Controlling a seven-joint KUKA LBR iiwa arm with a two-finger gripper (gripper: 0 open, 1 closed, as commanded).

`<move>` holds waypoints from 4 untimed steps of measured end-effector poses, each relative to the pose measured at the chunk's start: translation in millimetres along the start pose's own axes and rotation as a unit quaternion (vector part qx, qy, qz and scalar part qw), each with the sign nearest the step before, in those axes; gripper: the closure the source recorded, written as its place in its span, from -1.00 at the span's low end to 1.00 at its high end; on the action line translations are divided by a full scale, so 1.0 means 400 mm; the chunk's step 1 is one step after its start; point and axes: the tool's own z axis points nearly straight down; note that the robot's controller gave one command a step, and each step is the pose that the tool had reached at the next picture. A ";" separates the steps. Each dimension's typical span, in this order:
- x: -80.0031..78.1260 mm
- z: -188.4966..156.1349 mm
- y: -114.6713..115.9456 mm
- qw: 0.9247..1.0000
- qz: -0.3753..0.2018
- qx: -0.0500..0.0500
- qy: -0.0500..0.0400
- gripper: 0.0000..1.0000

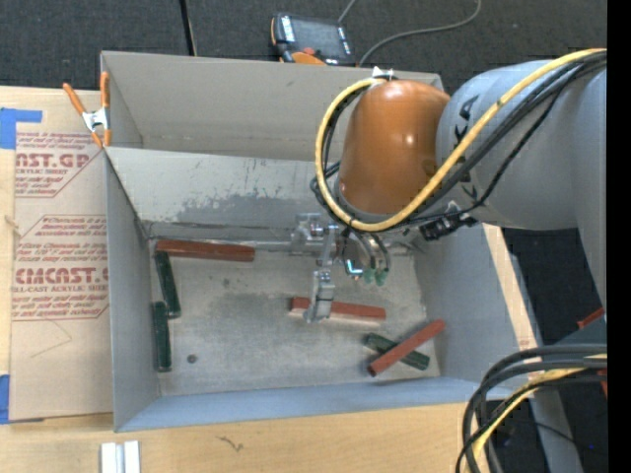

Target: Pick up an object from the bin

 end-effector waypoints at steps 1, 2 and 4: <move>0.009 0.290 -0.063 0.997 -0.072 0.001 0.000 -1.00; 0.003 0.279 -0.061 0.997 -0.072 0.000 -0.004 1.00; 0.003 0.277 -0.061 0.997 -0.072 0.000 -0.003 1.00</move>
Offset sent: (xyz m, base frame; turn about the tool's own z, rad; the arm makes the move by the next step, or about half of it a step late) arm -0.0023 -0.0249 -0.1114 -0.1445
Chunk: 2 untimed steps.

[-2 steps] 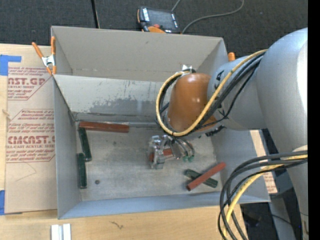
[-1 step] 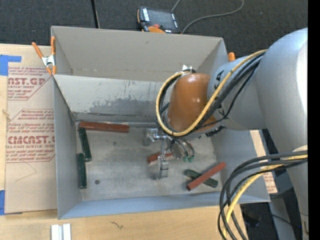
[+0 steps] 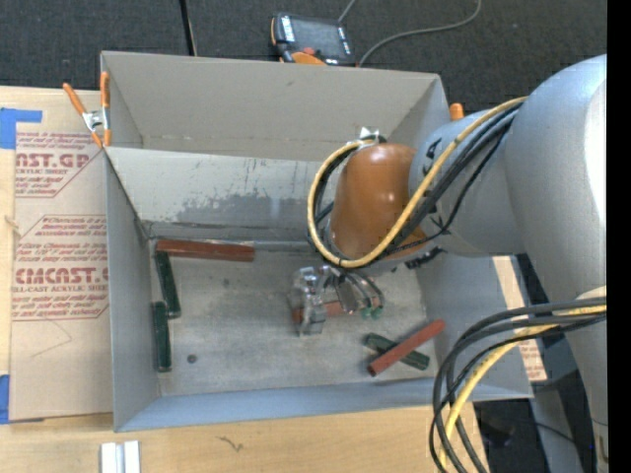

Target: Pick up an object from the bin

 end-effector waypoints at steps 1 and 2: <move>-0.064 -0.383 -0.023 1.000 -0.014 0.001 -0.006 1.00; -0.059 -0.370 -0.023 1.000 -0.014 0.001 -0.001 -1.00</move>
Offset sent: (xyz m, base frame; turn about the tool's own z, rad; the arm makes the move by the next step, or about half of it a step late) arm 0.0240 -0.0066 0.1478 -0.0279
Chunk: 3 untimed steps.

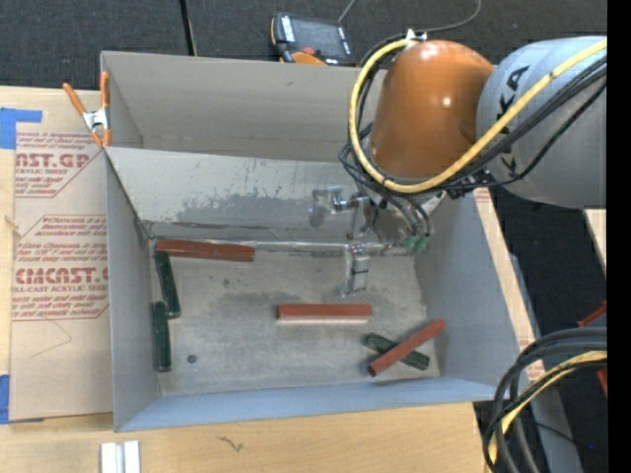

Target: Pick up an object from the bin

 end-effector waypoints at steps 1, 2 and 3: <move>0.091 0.371 -0.061 0.991 -0.135 -0.001 0.004 -1.00; 0.085 0.363 -0.062 0.991 -0.135 -0.001 0.001 1.00; 0.072 -0.027 -0.056 0.985 -0.174 0.001 -0.003 1.00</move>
Offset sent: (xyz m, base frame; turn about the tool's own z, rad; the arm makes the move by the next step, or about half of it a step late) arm -0.0288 -0.0306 -0.1449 -0.2717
